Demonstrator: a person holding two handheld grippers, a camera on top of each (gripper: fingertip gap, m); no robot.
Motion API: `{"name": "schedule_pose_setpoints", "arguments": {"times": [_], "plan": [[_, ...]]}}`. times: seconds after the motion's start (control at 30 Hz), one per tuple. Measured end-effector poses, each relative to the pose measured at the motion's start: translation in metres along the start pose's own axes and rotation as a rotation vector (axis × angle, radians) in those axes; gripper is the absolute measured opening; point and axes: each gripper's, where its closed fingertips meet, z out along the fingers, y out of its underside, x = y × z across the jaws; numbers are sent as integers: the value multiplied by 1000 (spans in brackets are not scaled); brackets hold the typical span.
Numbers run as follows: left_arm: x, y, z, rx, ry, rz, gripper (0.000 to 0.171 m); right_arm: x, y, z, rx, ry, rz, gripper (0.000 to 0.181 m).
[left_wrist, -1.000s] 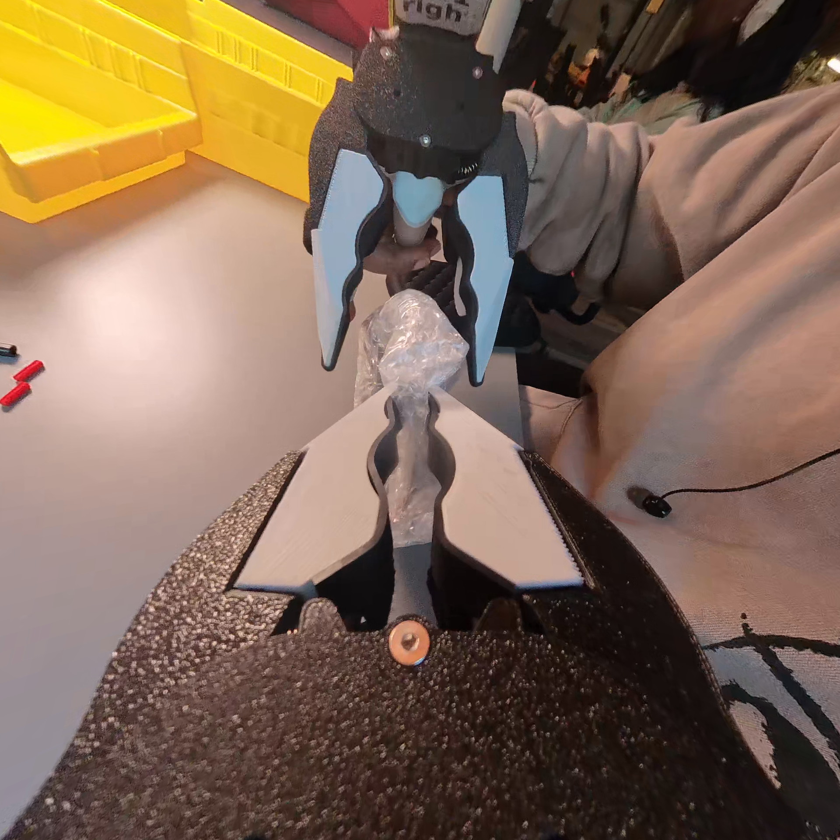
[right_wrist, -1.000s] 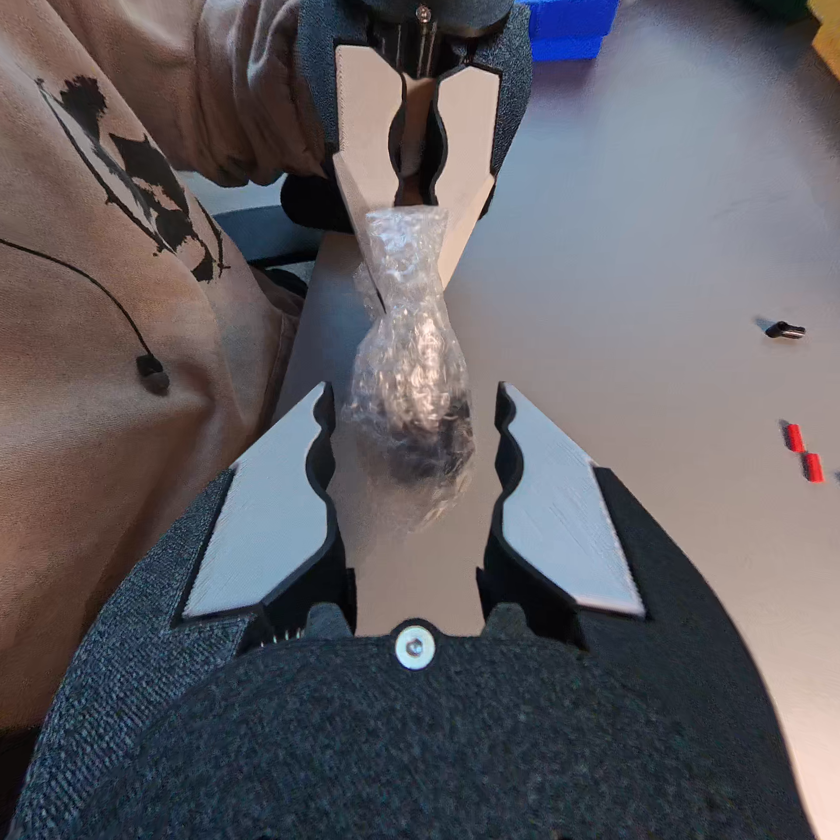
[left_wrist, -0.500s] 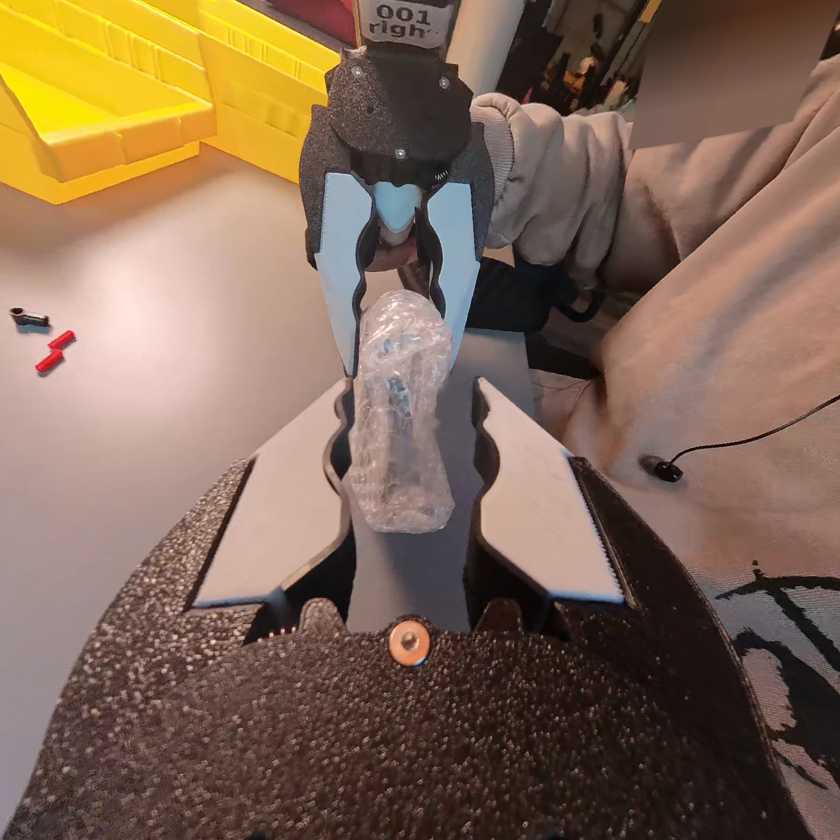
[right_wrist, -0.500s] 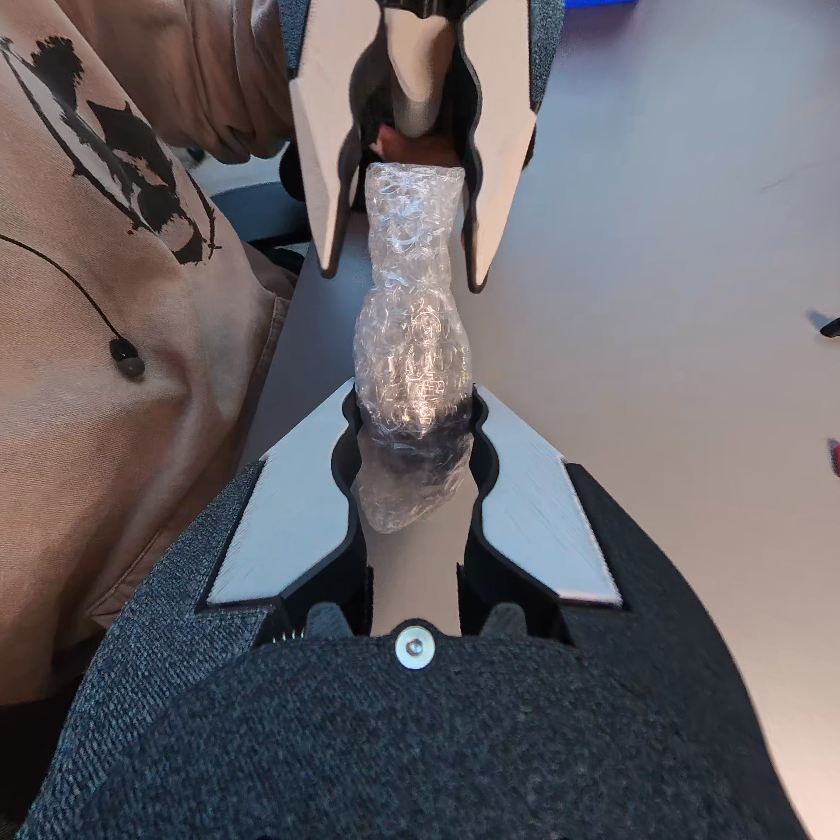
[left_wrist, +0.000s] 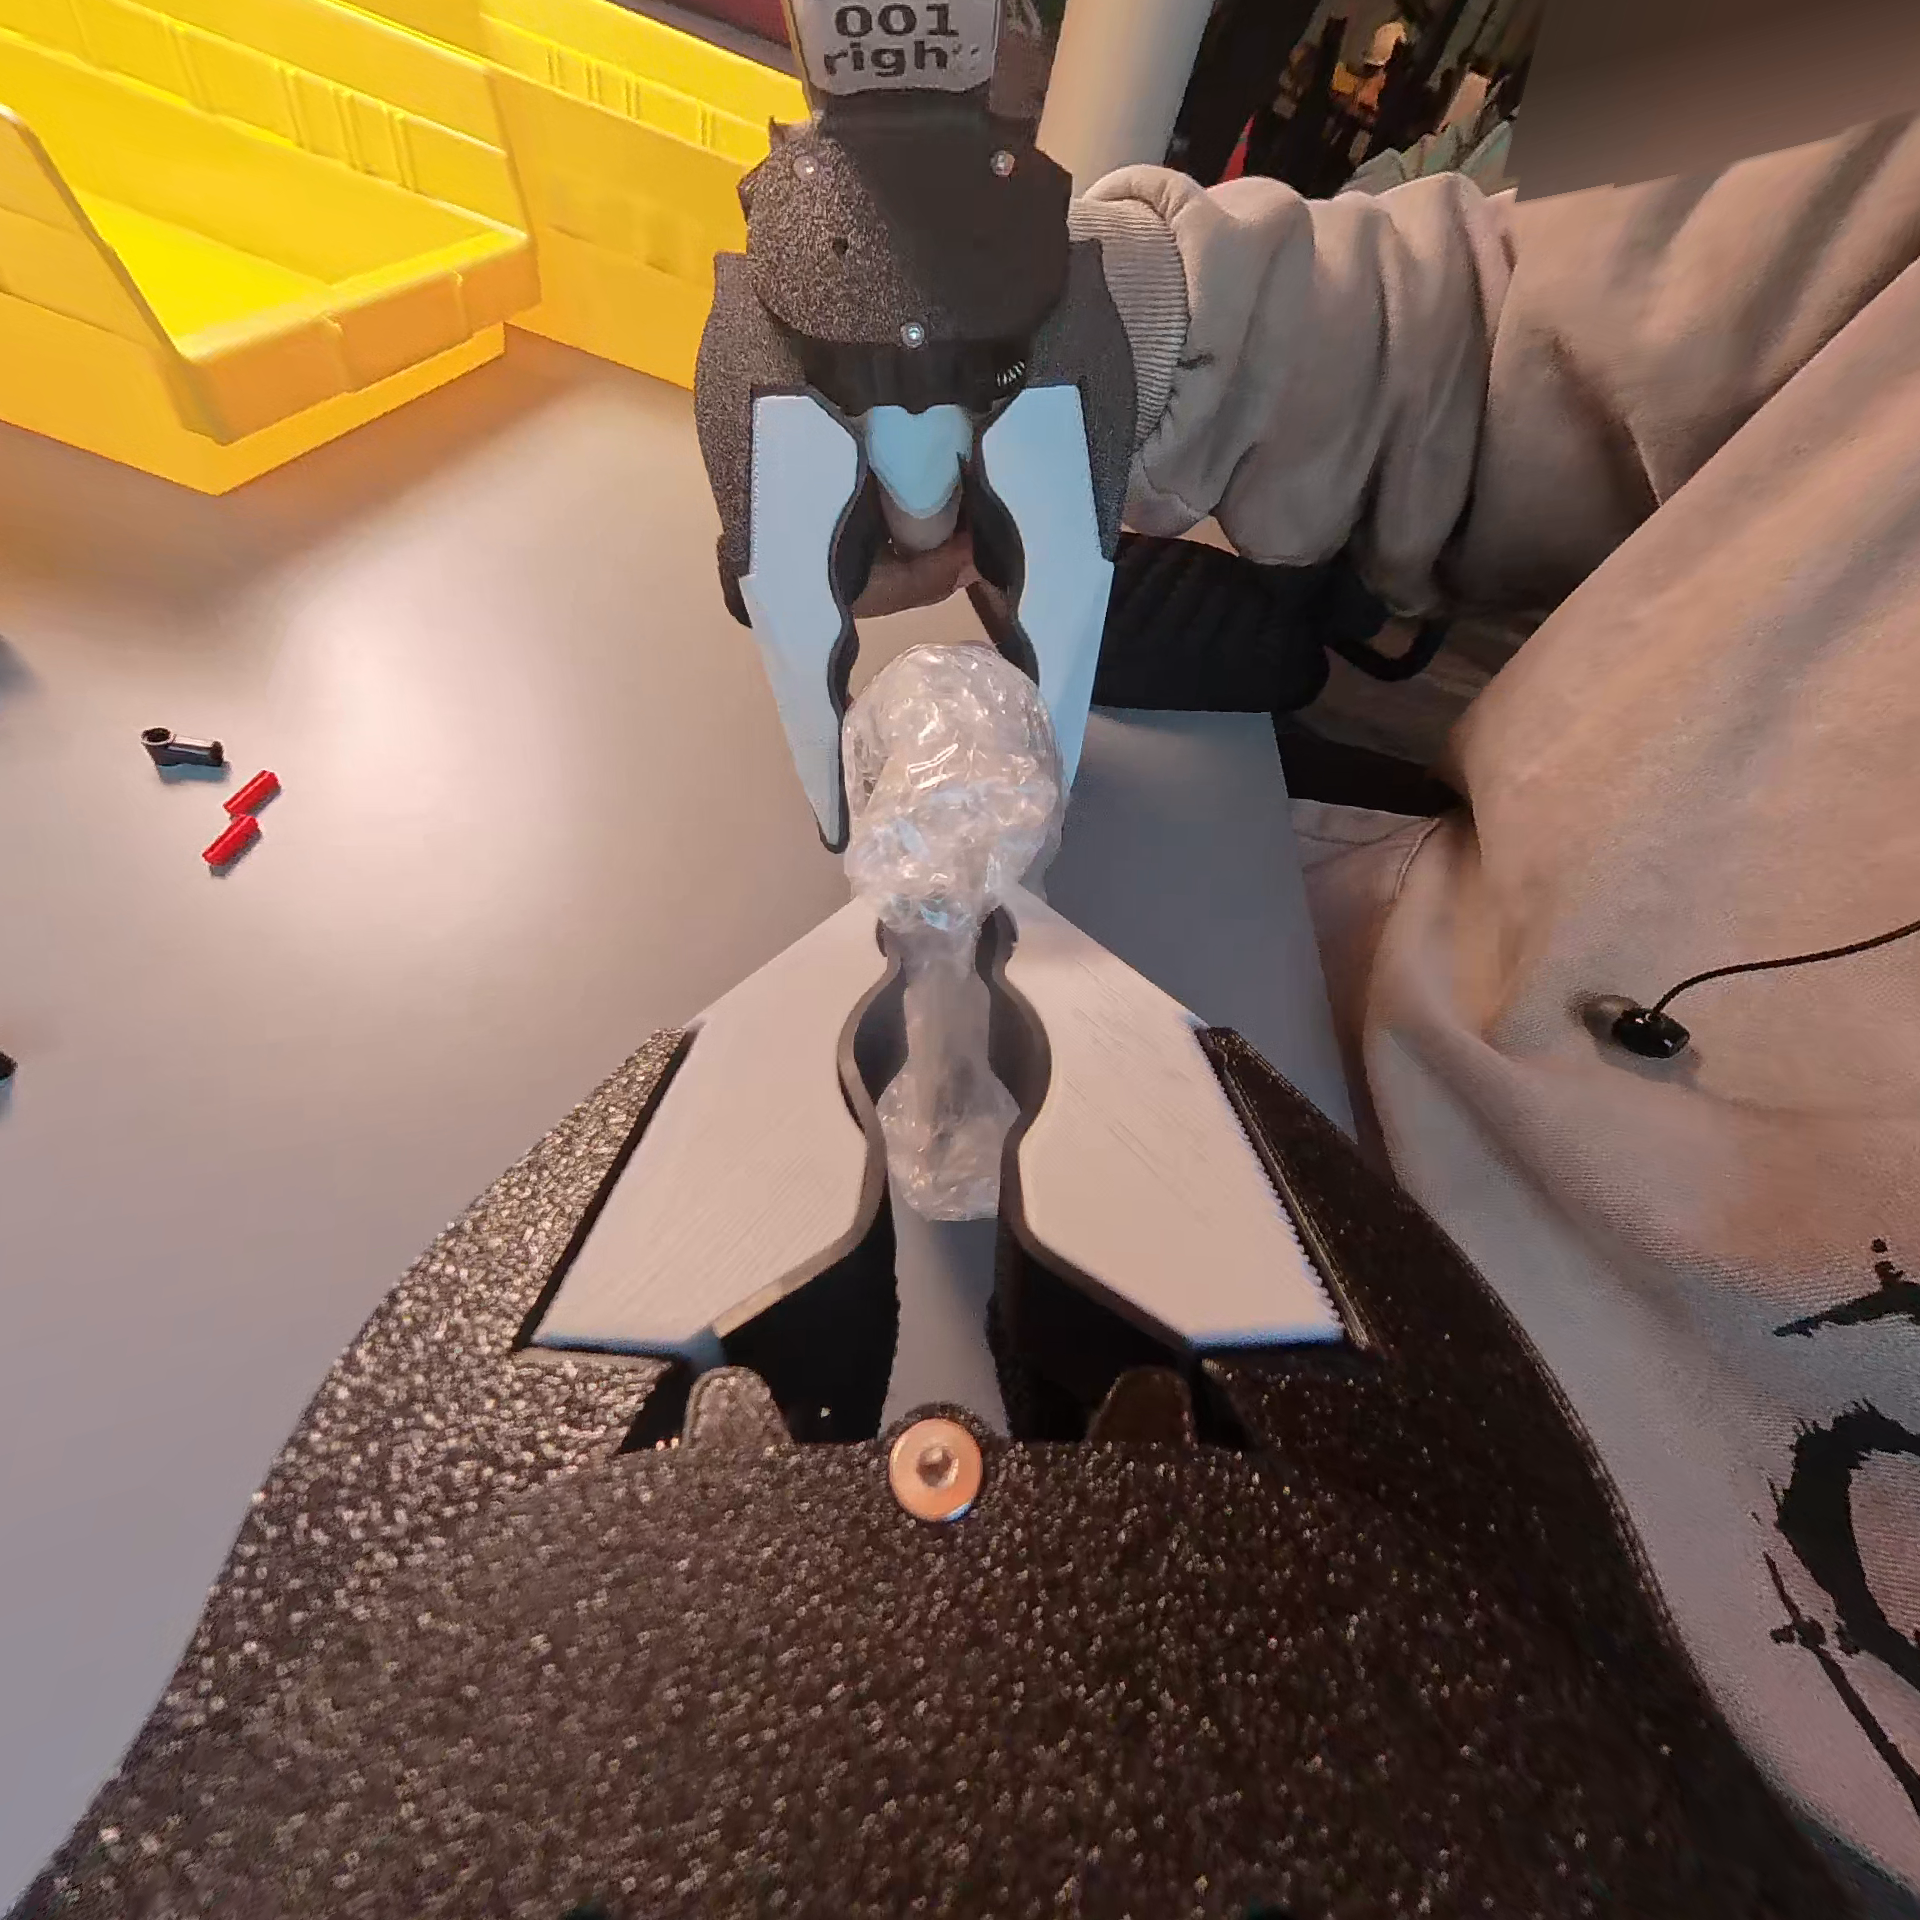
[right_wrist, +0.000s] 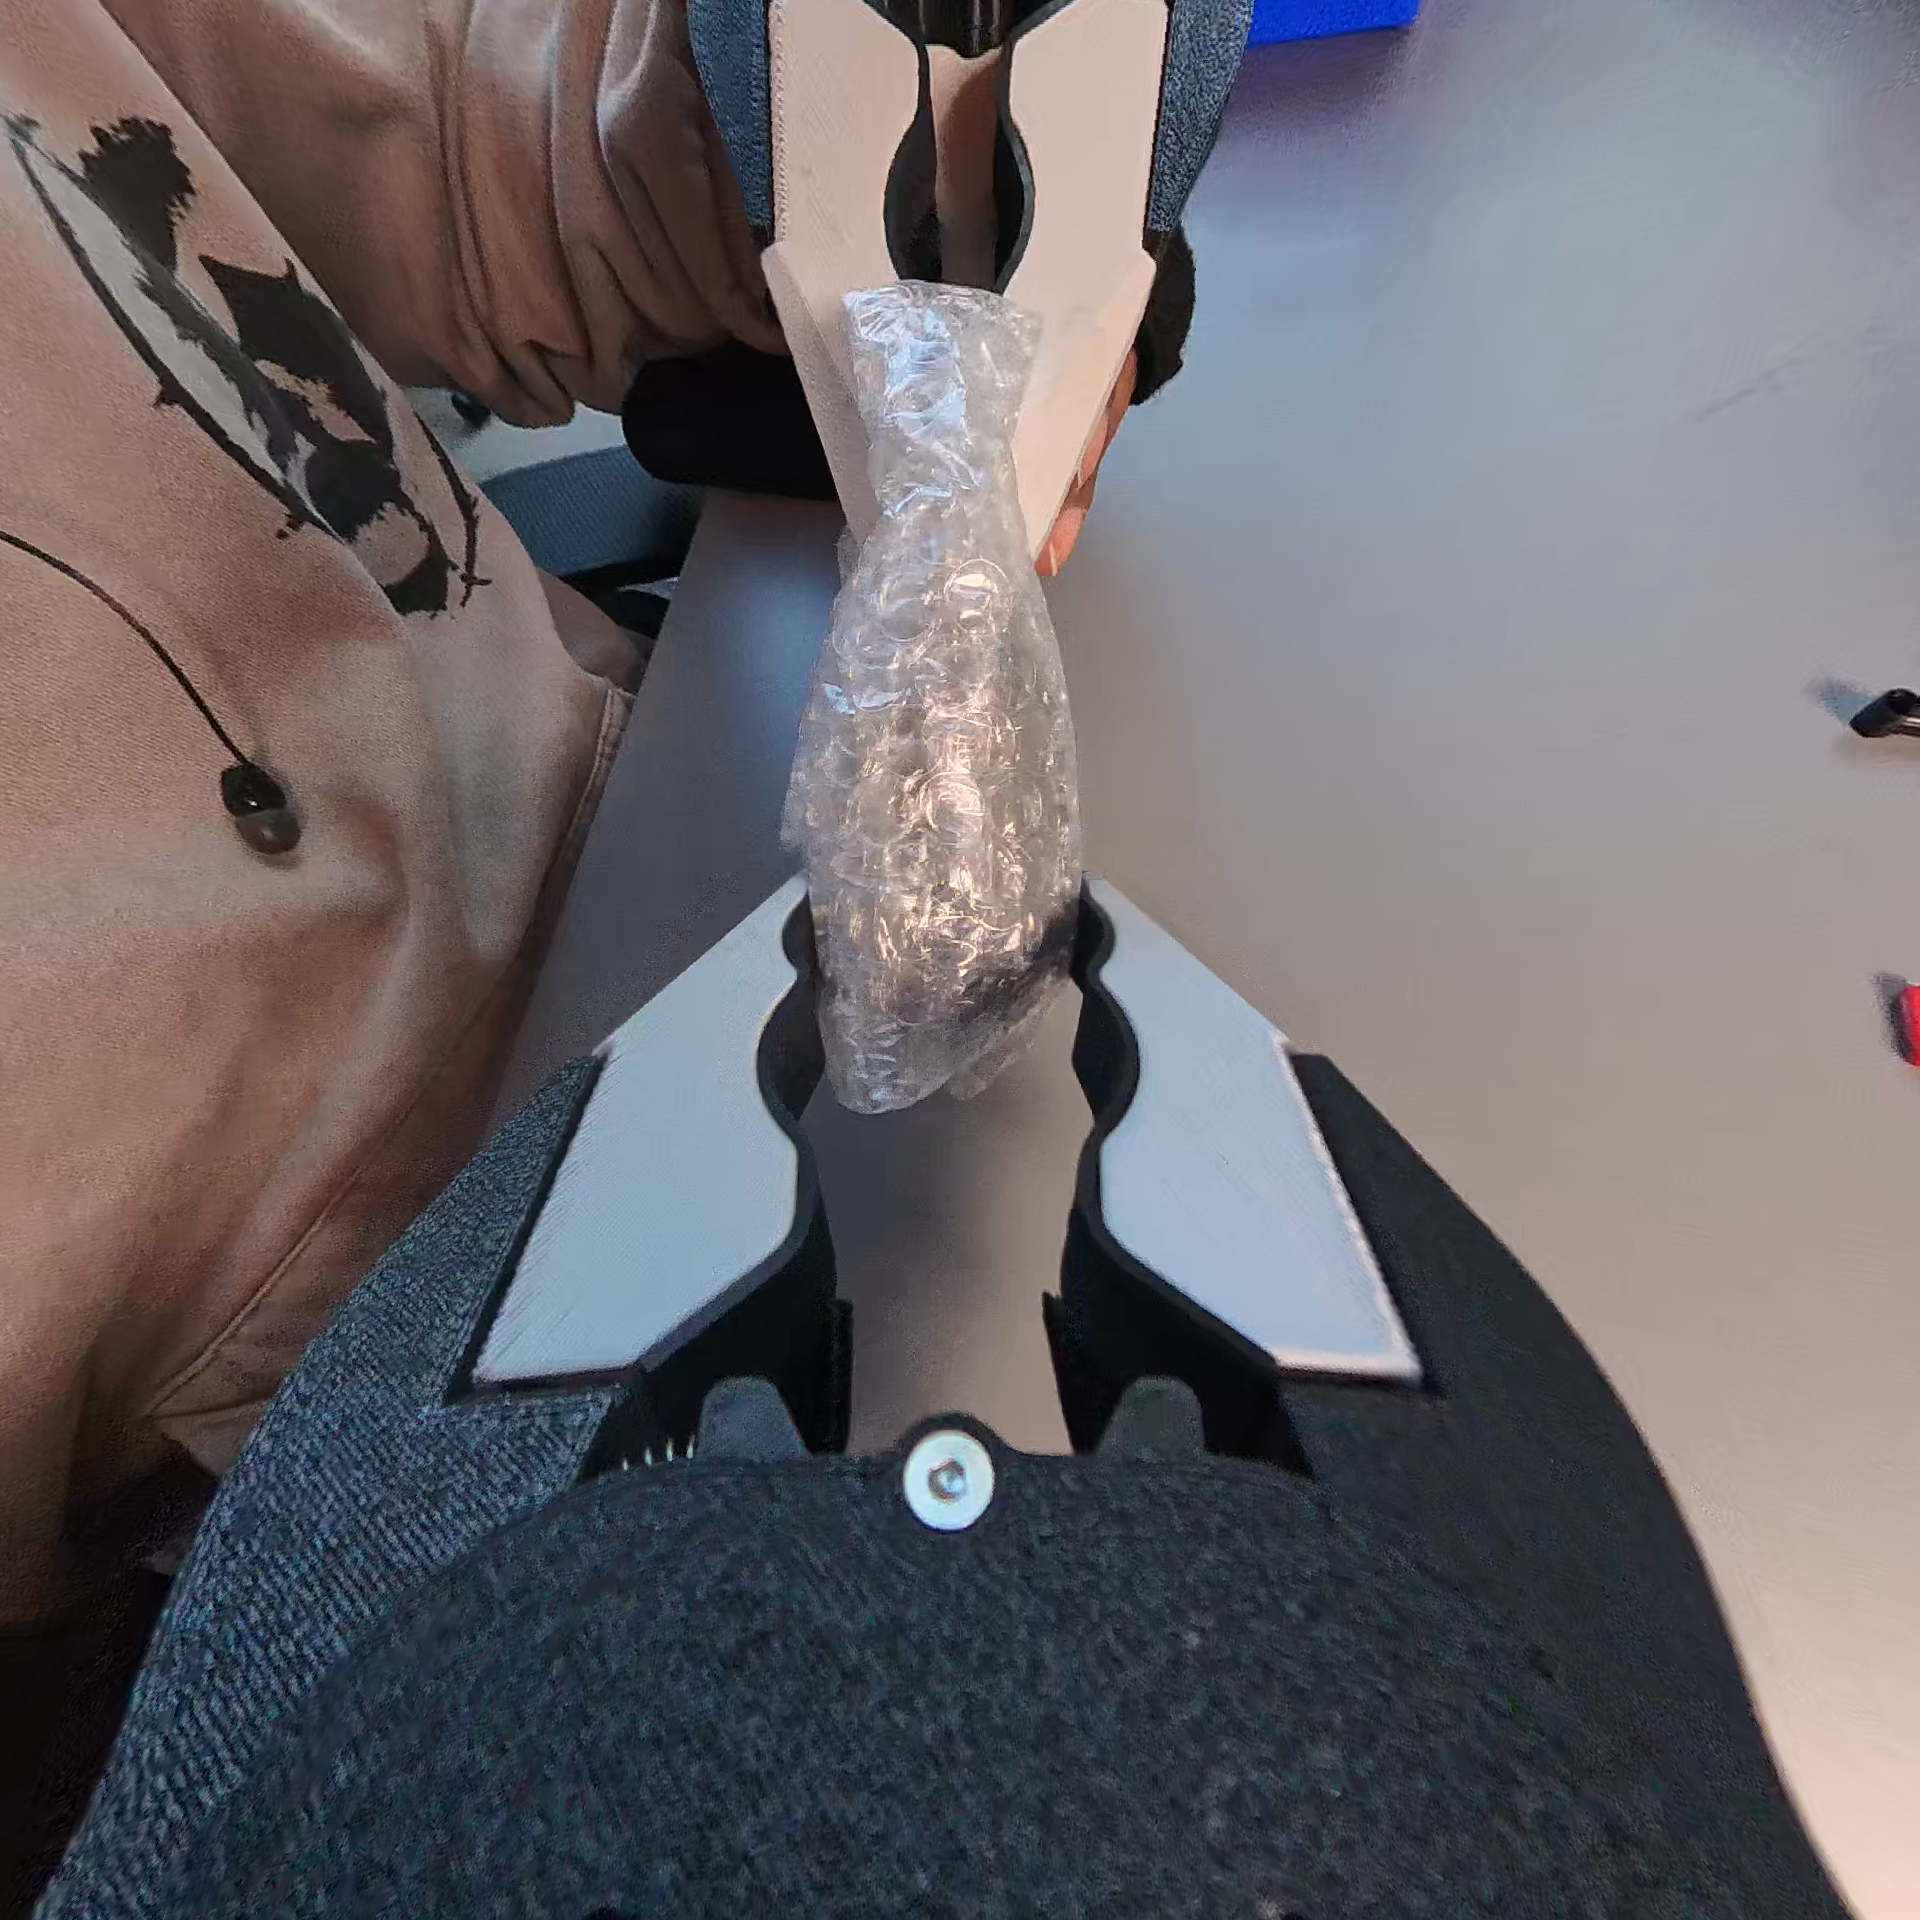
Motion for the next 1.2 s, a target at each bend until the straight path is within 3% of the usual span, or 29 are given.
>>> {"name": "schedule_pose_setpoints", "arguments": {"times": [0.2,0.33,0.4,0.47,0.57,0.67,0.97,1.2], "plan": [[-6,1,-10,39,26,-47,14,7,-5,4,-3,-18,-12,42],[-9,-13,-17,98,-26,-57,53,10,-4,4,-21,-28,-2,42],[-9,-8,-9,42,-57,-54,65,11,-6,5,-31,-23,-7,42],[-15,-2,-3,-12,-125,2,33,13,-6,5,-49,-11,-14,43],[-12,-3,-5,-4,-68,-36,25,11,-6,2,-42,-17,-24,42],[-10,-1,-11,26,22,-94,8,9,-4,-2,-12,-52,-20,42],[-4,6,-16,12,84,-76,5,4,-6,-3,14,-111,-28,41],[-3,7,-16,8,97,-68,5,5,-8,-4,121,-141,-8,41]]}}
